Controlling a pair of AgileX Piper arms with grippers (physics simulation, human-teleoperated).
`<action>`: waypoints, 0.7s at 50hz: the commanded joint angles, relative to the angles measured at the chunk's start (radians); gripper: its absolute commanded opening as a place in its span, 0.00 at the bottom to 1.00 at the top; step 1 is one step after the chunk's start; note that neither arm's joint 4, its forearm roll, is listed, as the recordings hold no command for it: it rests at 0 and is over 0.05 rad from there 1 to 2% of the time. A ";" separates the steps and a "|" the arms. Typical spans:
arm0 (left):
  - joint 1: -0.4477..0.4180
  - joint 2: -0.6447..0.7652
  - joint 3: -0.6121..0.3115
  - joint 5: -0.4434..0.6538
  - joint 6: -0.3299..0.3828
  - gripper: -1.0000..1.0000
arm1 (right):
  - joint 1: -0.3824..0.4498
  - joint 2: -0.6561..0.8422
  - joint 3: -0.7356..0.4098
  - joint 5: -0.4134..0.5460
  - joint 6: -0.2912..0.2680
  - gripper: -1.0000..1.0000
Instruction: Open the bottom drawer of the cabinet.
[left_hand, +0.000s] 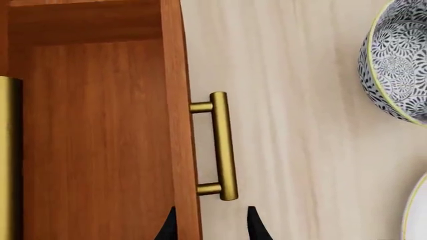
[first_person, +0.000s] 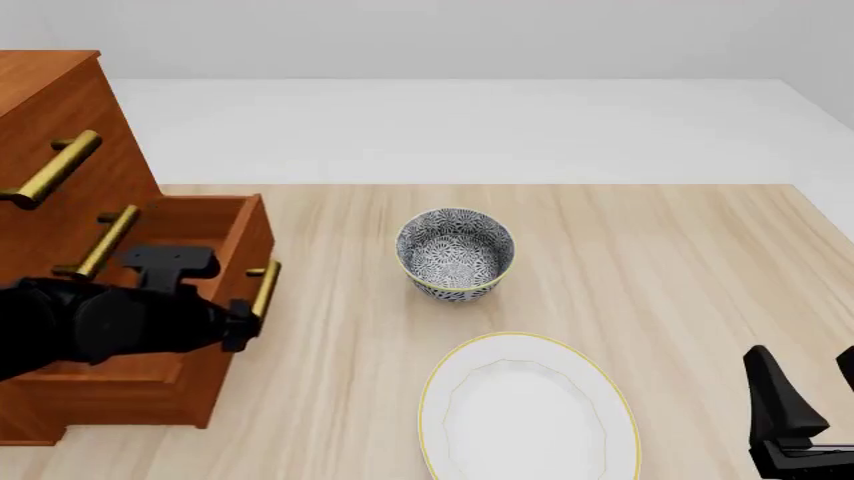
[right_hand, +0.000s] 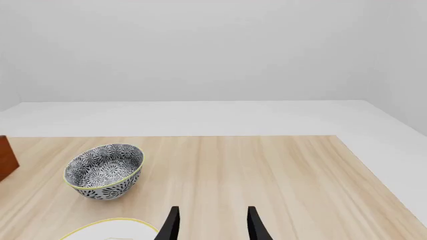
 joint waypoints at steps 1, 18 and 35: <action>-0.040 0.023 -0.022 -0.012 0.004 1.00 | 0.000 0.001 0.000 -0.001 0.000 1.00; -0.100 0.072 -0.033 -0.039 -0.029 1.00 | 0.000 0.001 0.000 0.000 0.000 1.00; -0.143 0.102 -0.052 -0.051 -0.039 1.00 | 0.000 0.000 0.000 0.000 0.000 1.00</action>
